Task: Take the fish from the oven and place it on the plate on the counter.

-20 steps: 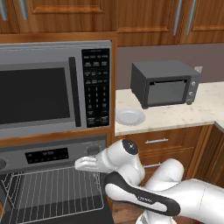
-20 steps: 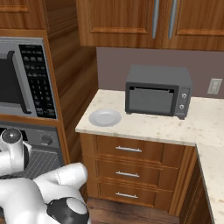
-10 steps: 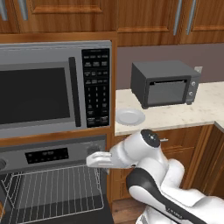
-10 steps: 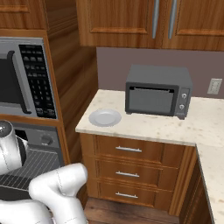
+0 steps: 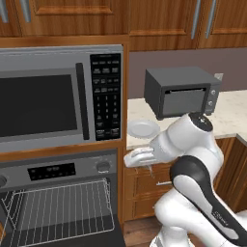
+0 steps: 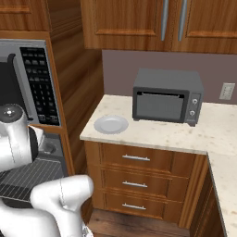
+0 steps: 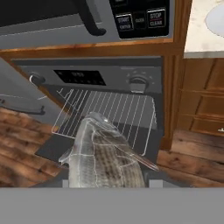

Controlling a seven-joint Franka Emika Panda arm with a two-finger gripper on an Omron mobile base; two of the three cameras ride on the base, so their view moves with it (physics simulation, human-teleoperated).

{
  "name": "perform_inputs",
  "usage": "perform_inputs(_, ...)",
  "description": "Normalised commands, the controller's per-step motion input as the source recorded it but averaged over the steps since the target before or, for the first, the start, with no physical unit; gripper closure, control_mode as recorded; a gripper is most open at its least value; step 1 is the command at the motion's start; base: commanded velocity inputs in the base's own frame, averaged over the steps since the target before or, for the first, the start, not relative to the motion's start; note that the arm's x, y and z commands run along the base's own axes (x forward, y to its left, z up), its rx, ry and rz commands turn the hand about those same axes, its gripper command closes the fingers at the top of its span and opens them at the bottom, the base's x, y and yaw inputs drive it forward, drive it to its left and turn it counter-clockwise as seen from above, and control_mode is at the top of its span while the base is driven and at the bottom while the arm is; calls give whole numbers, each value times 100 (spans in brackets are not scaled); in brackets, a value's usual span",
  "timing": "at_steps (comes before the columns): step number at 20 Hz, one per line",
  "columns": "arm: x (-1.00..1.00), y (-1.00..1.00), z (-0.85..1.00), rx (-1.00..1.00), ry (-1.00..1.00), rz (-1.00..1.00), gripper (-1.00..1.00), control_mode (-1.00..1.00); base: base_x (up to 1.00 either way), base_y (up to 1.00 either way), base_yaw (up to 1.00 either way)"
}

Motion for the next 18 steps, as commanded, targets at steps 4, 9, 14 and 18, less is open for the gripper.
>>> perform_inputs(4,0,-100,10,0,0,9,100,-100,0,0,0)
perform_inputs(9,0,-100,0,0,0,7,100,-100,0,0,0)
perform_inputs(14,55,-53,-8,-6,0,2,100,-100,0,0,0)
perform_inputs(18,100,-11,-10,-11,0,1,100,-100,0,0,0)
